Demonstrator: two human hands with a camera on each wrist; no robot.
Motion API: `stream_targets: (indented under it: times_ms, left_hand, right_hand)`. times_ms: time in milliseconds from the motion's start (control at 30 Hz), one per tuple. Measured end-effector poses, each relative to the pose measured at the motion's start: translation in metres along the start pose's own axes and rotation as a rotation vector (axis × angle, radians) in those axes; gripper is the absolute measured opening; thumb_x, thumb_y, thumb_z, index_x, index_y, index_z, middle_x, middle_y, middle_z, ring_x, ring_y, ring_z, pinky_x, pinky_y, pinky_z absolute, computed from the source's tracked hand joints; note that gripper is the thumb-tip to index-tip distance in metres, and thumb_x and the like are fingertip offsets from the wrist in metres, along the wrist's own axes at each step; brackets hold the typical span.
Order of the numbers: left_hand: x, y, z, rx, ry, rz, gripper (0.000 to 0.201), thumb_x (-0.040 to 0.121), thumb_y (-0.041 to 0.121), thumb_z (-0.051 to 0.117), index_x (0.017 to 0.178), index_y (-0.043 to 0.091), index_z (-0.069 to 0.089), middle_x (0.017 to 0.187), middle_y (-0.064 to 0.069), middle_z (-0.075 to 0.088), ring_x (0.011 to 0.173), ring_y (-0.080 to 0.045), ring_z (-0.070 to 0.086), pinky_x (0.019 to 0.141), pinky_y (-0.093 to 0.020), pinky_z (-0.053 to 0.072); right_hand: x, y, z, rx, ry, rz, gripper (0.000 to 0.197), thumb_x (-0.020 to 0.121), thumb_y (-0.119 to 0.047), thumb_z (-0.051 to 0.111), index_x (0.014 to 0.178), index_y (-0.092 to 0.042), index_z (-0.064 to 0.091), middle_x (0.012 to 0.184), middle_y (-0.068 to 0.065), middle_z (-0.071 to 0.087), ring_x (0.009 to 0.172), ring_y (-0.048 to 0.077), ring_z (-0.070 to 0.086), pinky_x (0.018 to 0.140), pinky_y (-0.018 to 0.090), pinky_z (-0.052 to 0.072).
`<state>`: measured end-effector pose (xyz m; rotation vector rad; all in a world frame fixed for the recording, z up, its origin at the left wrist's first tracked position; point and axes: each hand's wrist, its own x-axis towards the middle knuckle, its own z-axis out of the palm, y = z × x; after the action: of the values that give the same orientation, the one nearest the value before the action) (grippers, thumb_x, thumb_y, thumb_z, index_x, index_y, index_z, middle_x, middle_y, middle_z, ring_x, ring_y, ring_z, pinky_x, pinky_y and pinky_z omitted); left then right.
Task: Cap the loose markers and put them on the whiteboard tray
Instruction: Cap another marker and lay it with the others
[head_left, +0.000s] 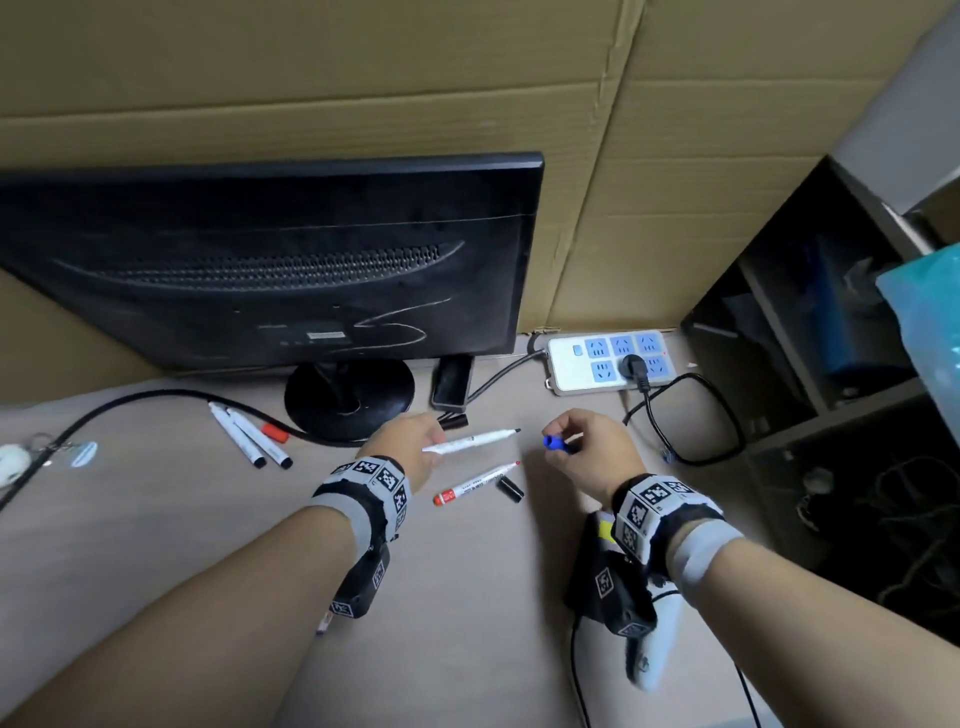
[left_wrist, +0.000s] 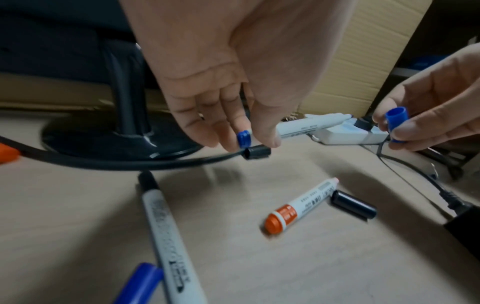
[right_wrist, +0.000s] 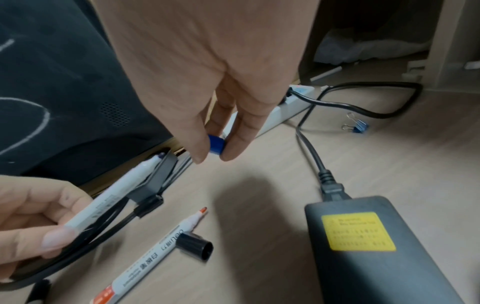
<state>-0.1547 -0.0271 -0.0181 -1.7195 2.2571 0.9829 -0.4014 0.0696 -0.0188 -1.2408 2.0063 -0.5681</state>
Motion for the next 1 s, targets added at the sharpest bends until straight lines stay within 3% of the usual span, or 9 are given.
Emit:
stream_targets:
  times_ms: [100, 233, 333, 400, 567, 667, 833, 1000]
  left_hand:
    - [-0.016, -0.007, -0.012, -0.038, 0.031, 0.02, 0.023, 0.087, 0.015, 0.072, 0.089, 0.036, 0.062, 0.096, 0.011, 0.057, 0.094, -0.015, 0.06, 0.085, -0.028, 0.048]
    - [-0.035, -0.015, -0.021, -0.062, 0.073, 0.016, 0.017, 0.087, 0.015, 0.072, 0.095, 0.03, 0.069, 0.101, 0.006, 0.061, 0.095, -0.017, 0.062, 0.086, -0.029, 0.05]
    - [-0.046, -0.02, -0.025, -0.063, 0.098, 0.024, 0.018, 0.089, 0.017, 0.072, 0.105, 0.025, 0.071, 0.105, 0.005, 0.061, 0.097, -0.016, 0.062, 0.088, -0.03, 0.051]
    - [-0.05, -0.024, -0.027, -0.076, 0.109, 0.024, 0.017, 0.089, 0.017, 0.072, 0.104, 0.026, 0.071, 0.105, 0.004, 0.06, 0.096, -0.016, 0.062, 0.088, -0.031, 0.052]
    - [-0.058, -0.033, -0.029, -0.1, 0.127, 0.005, 0.017, 0.085, 0.017, 0.075, 0.095, 0.03, 0.07, 0.099, 0.008, 0.06, 0.091, -0.012, 0.062, 0.075, -0.025, 0.044]
    - [-0.061, -0.036, -0.029, -0.097, 0.139, 0.009, 0.017, 0.085, 0.018, 0.074, 0.096, 0.03, 0.07, 0.099, 0.009, 0.06, 0.088, -0.009, 0.06, 0.067, -0.021, 0.04]
    - [-0.066, -0.037, -0.032, -0.091, 0.141, 0.033, 0.017, 0.086, 0.018, 0.075, 0.098, 0.029, 0.071, 0.099, 0.008, 0.06, 0.09, -0.012, 0.062, 0.078, -0.028, 0.049]
    - [-0.073, -0.04, -0.034, -0.112, 0.135, 0.075, 0.017, 0.085, 0.022, 0.076, 0.094, 0.034, 0.069, 0.096, 0.01, 0.06, 0.088, -0.01, 0.062, 0.078, -0.029, 0.052]
  right_hand:
    - [-0.001, -0.01, 0.0, -0.016, -0.01, -0.038, 0.019, 0.08, -0.004, 0.077, 0.082, -0.022, 0.071, 0.084, -0.008, 0.075, 0.079, 0.015, 0.073, 0.077, 0.025, 0.057]
    - [-0.006, -0.022, 0.004, -0.044, -0.026, -0.104, 0.02, 0.081, -0.003, 0.075, 0.082, -0.022, 0.074, 0.083, -0.009, 0.076, 0.078, 0.015, 0.073, 0.076, 0.021, 0.056]
    - [-0.01, -0.032, 0.006, -0.055, -0.041, -0.132, 0.019, 0.081, -0.002, 0.074, 0.086, -0.02, 0.076, 0.083, -0.009, 0.077, 0.078, 0.013, 0.073, 0.07, 0.008, 0.05]
    - [-0.012, -0.038, 0.008, -0.054, -0.05, -0.148, 0.02, 0.081, -0.003, 0.074, 0.086, -0.021, 0.078, 0.082, -0.009, 0.077, 0.077, 0.012, 0.073, 0.069, 0.01, 0.049]
    - [-0.019, -0.052, 0.013, -0.028, -0.052, -0.187, 0.02, 0.08, -0.003, 0.078, 0.084, -0.023, 0.079, 0.076, -0.013, 0.073, 0.068, 0.008, 0.066, 0.061, 0.0, 0.045]
    - [-0.022, -0.057, 0.016, -0.02, -0.058, -0.196, 0.02, 0.08, -0.004, 0.08, 0.086, -0.023, 0.081, 0.077, -0.012, 0.074, 0.069, 0.01, 0.067, 0.062, 0.0, 0.047]
    - [-0.026, -0.065, 0.019, -0.019, -0.076, -0.205, 0.02, 0.08, -0.009, 0.082, 0.09, -0.026, 0.082, 0.075, -0.013, 0.072, 0.065, 0.006, 0.064, 0.062, 0.003, 0.047]
    - [-0.03, -0.073, 0.022, -0.023, -0.099, -0.269, 0.021, 0.08, -0.011, 0.086, 0.098, -0.022, 0.084, 0.078, -0.009, 0.071, 0.061, 0.002, 0.056, 0.06, 0.004, 0.042]
